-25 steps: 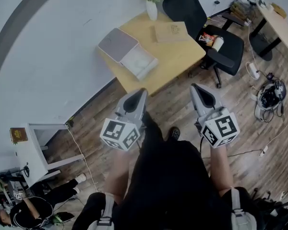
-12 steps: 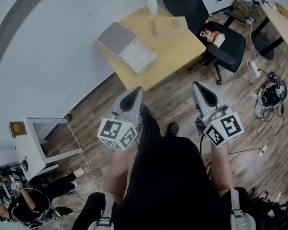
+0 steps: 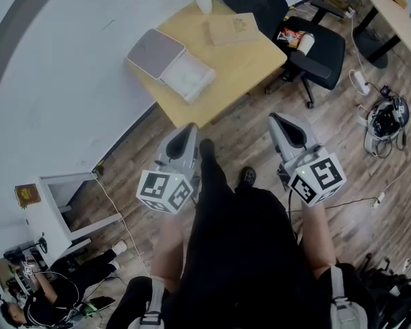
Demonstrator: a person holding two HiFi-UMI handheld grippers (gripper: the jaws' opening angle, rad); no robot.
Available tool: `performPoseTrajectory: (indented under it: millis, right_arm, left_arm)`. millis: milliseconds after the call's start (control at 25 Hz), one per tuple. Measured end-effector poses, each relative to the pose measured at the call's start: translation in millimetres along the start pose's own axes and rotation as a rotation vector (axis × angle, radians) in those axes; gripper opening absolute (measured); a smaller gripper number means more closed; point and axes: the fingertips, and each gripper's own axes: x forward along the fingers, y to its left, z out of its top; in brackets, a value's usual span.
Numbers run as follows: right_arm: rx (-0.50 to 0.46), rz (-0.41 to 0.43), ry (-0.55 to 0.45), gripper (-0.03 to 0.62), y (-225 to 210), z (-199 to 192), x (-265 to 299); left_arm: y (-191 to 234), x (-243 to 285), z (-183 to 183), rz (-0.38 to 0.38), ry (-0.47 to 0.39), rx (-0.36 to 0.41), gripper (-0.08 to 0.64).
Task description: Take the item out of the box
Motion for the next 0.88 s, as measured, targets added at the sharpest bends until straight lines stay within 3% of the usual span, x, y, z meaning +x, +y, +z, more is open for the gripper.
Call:
performPoseTrajectory:
  millis: [880]
  right_arm:
    - [0.001, -0.097, 0.027, 0.003, -21.8, 22.1, 105.4]
  left_arm:
    - [91.6, 90.5, 28.5, -0.127, 0.041, -0.005, 0.011]
